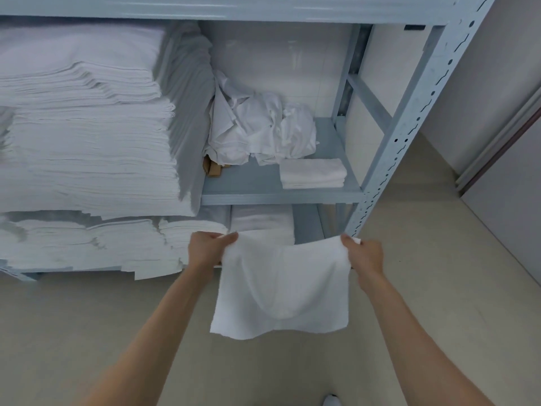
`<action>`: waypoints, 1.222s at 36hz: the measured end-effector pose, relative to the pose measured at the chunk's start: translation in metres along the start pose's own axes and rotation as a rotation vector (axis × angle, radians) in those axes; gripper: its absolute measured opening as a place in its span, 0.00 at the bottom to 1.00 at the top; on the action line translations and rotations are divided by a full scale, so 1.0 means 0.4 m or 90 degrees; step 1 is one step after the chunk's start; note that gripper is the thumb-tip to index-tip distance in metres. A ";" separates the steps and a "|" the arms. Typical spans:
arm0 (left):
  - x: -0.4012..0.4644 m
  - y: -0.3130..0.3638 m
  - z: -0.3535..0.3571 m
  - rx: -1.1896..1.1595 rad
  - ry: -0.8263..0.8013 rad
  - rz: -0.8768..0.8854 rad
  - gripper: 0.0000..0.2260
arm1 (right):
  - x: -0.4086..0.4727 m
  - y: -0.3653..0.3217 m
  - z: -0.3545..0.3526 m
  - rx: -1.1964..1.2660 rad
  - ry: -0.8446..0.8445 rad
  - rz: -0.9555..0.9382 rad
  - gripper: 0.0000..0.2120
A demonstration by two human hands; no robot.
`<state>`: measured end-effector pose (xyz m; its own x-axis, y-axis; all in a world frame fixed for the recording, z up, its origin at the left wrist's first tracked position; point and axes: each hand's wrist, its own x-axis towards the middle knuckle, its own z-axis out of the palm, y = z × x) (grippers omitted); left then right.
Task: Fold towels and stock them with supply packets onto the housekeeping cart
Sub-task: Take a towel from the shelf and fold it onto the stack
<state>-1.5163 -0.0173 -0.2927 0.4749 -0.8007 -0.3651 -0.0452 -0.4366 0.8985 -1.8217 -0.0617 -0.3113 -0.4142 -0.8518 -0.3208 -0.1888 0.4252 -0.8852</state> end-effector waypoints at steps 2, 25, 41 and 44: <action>-0.036 0.003 0.051 0.029 -0.046 0.036 0.13 | -0.049 -0.011 0.036 -0.020 -0.021 -0.035 0.20; -0.256 0.070 0.149 0.057 -0.050 0.218 0.06 | -0.288 -0.075 0.080 0.160 -0.312 -0.109 0.08; -0.321 0.207 0.148 0.273 -0.208 0.322 0.20 | -0.228 -0.117 -0.011 -0.095 -0.153 -0.380 0.16; -0.319 0.229 0.158 0.353 -0.219 0.416 0.14 | -0.204 -0.126 -0.033 -0.099 -0.148 -0.449 0.15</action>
<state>-1.6366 0.0188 -0.1794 -0.0763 -0.9962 0.0410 -0.6684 0.0816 0.7393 -1.7900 -0.0096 -0.2362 0.0456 -0.9732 0.2253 -0.4698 -0.2199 -0.8549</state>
